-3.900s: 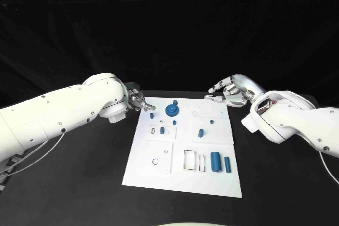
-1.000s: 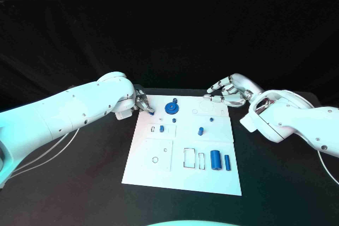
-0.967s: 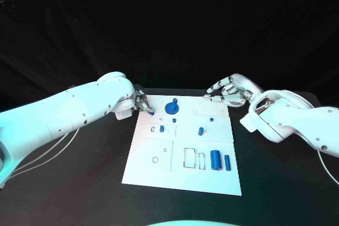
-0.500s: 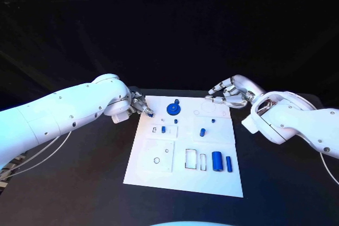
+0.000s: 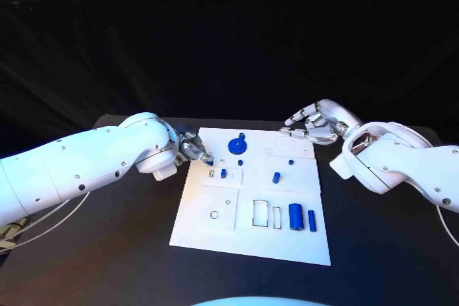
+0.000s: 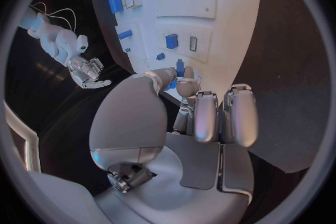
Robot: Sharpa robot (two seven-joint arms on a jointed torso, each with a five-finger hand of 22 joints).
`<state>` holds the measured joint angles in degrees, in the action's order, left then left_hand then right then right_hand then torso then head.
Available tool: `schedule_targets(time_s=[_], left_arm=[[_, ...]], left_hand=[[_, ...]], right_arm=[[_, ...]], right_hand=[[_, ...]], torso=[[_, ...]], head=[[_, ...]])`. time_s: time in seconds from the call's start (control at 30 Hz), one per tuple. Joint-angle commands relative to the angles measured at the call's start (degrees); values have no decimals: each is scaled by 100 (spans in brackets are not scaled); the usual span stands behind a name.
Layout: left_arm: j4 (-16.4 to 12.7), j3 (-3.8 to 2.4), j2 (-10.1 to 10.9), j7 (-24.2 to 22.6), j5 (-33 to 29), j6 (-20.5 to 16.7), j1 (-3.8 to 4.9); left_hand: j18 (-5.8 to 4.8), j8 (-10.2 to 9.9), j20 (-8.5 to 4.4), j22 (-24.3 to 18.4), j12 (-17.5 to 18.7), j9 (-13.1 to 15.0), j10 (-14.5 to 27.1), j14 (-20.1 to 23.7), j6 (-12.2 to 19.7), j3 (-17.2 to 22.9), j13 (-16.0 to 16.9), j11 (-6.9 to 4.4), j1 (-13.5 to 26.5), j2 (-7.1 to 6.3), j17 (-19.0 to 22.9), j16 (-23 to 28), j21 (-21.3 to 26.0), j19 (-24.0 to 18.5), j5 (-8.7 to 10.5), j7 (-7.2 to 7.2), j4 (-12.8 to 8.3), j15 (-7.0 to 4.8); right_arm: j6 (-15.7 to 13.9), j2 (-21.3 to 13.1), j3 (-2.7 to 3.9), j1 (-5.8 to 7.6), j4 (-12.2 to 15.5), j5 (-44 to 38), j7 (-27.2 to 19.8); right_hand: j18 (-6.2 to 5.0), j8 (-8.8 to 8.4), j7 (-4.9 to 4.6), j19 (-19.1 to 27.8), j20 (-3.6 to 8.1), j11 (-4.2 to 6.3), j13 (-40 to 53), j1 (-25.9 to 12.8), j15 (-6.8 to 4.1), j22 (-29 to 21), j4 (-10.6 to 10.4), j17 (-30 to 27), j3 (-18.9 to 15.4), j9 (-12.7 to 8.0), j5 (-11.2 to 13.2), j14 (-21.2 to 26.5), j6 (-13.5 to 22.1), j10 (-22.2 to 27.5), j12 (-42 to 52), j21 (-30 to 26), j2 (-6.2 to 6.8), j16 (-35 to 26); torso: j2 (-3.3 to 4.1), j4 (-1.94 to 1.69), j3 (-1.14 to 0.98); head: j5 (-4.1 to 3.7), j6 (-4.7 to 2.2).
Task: Assemble the parts on the task board
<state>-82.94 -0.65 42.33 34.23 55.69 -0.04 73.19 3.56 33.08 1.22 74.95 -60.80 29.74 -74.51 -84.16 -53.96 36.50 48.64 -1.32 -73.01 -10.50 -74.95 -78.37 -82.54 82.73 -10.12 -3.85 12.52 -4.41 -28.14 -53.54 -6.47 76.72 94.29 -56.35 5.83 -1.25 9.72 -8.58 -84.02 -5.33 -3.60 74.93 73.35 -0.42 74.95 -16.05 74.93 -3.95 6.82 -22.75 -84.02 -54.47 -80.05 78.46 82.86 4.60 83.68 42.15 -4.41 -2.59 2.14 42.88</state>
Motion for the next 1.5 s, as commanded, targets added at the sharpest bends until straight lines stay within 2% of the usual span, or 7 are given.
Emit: schedule_targets(time_s=[0.03, 0.3, 0.43, 0.8, 1.5], left_arm=[[-144, 1, 37, 3, 564, -427, -90], [-282, 2, 28, 96, 1075, -378, -248], [-279, 3, -1, 139, 1185, -308, -284], [-239, 5, -71, 207, 1434, -41, -316], [-189, 8, -134, 257, 1564, 238, -321]], left_hand=[[-45, 42, -7, 132, -18, 75, -33, -259, -76, 987, 1, -10, 65, 10, -240, 2, -25, 34, 4, 76, -939, -43], [-63, 88, -23, 215, -55, 111, -94, -260, -102, 1099, 59, -27, 152, -54, -242, 2, -71, 78, -109, 93, -986, -58], [-66, 118, -30, 232, -63, 138, -115, -260, -113, 1135, 71, -36, 197, -80, -242, 2, -81, 86, -159, 104, -996, -65], [-76, 159, -39, 277, -70, 179, -134, -261, -115, 1183, 85, -47, 249, -117, -242, 3, -106, 109, -232, 115, -1019, -75], [-78, 207, -44, 289, -82, 230, -154, -261, -118, 1221, 108, -57, 314, -148, -243, 3, -112, 114, -320, 128, -1032, -85]], right_arm=[[60, -4, 1, -3, 7, -17, -30], [70, -3, 1, -6, 6, -11, -34], [71, -5, 1, -8, 6, -11, -36], [83, -9, 1, -10, 5, -6, -43], [92, -8, 1, -12, 9, -5, -46]], right_hand=[[-56, 39, 31, -265, 27, 11, 449, -25, -49, 961, -1, 590, -30, -6, -15, -373, 24, -9, 0, -24, -61, -18], [-56, 39, 31, -263, 27, 11, 448, -25, -49, 959, -1, 586, -29, -6, -17, -372, 24, -8, -1, -27, -63, -21], [-56, 39, 31, -263, 27, 11, 448, -25, -49, 959, -1, 586, -29, -6, -17, -372, 24, -8, -1, -27, -63, -21], [-56, 39, 31, -263, 27, 11, 448, -25, -49, 959, -1, 586, -29, -6, -17, -372, 24, -8, -1, -27, -63, -21], [-55, 41, 32, -266, 28, 11, 447, -24, -49, 963, -3, 590, -32, -7, -31, -374, 24, -8, -1, -22, -75, -19]], torso=[[7, -3, 3], [14, 11, 2], [9, 13, 0], [5, 12, -3], [7, 11, -3]], head=[[5, 15], [24, 35], [26, 50], [28, 78], [15, 90]])
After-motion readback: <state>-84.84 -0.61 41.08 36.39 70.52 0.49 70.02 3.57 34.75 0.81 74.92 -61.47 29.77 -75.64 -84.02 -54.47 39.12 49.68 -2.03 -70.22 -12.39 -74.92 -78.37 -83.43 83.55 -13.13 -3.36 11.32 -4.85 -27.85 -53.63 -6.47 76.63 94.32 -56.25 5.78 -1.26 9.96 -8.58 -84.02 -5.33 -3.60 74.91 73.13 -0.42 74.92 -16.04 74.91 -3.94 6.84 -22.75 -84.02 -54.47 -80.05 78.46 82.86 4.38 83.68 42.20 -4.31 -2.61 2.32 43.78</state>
